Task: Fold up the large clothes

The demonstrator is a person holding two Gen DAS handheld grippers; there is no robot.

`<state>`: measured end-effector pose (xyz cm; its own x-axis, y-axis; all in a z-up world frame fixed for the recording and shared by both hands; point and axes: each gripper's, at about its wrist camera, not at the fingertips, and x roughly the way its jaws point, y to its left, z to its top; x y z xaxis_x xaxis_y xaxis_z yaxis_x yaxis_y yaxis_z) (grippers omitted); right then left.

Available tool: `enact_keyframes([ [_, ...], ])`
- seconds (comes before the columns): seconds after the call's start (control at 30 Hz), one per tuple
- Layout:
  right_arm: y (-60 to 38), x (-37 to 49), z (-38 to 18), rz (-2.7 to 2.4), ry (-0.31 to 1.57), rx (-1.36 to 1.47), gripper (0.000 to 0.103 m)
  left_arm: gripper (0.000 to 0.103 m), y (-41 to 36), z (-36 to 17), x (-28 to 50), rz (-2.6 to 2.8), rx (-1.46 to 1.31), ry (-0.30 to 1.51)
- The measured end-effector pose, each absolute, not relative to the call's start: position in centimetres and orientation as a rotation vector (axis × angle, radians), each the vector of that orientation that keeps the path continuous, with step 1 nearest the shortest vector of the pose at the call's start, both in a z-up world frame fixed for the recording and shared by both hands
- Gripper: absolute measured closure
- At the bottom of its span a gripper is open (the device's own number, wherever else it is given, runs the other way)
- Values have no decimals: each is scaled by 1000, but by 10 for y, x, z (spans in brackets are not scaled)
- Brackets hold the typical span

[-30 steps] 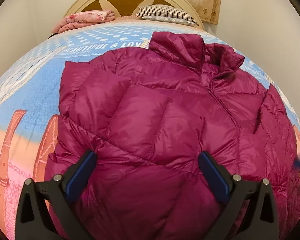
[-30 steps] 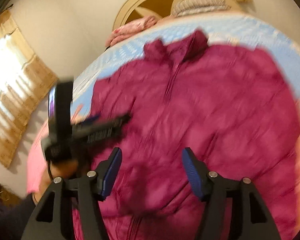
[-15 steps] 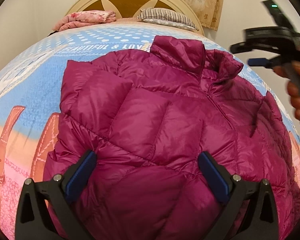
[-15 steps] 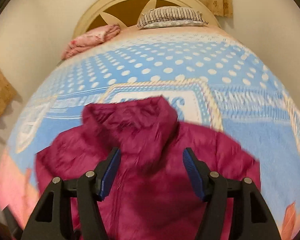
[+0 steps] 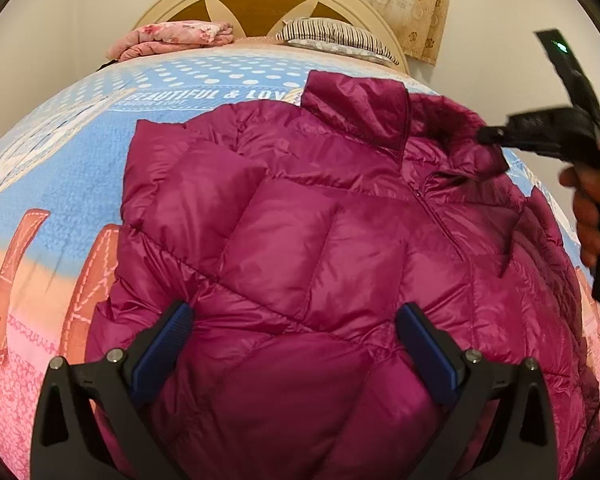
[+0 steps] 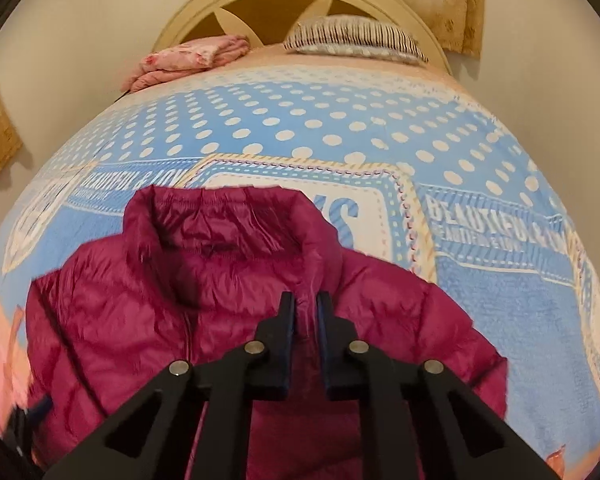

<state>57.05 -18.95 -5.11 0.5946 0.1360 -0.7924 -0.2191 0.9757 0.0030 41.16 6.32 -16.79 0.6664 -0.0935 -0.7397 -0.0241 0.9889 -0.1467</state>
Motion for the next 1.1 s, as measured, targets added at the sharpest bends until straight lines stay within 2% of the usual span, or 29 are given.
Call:
enact_keyframes([
  [0.27,-224,554,-79,186,913,-28,96,0,70,-150,402,-40,-173,825],
  [0.43,-247,556,-101,180,929,38,96,0,73,-85,402,-61,-161,698],
  [0.57,-258,556,-114,217,932,119,96,0,69,-45,450,-89,-138,650],
  [0.73,-261,554,-122,233,918,164,94,0,65,-55,545,-55,-84,774],
  [0.83,-263,552,-124,252,902,193,86,0,72,-72,585,-38,-119,841],
  [0.97,-256,548,-123,296,881,173,63,0,72,-110,614,5,-156,974],
  [1.0,-254,547,-123,302,878,162,59,4,73,-121,614,18,-157,995],
  [1.03,-253,547,-123,308,876,159,57,11,72,-125,613,15,-161,994],
  [1.1,-254,547,-123,319,871,172,55,20,75,-132,598,-19,-180,961],
])
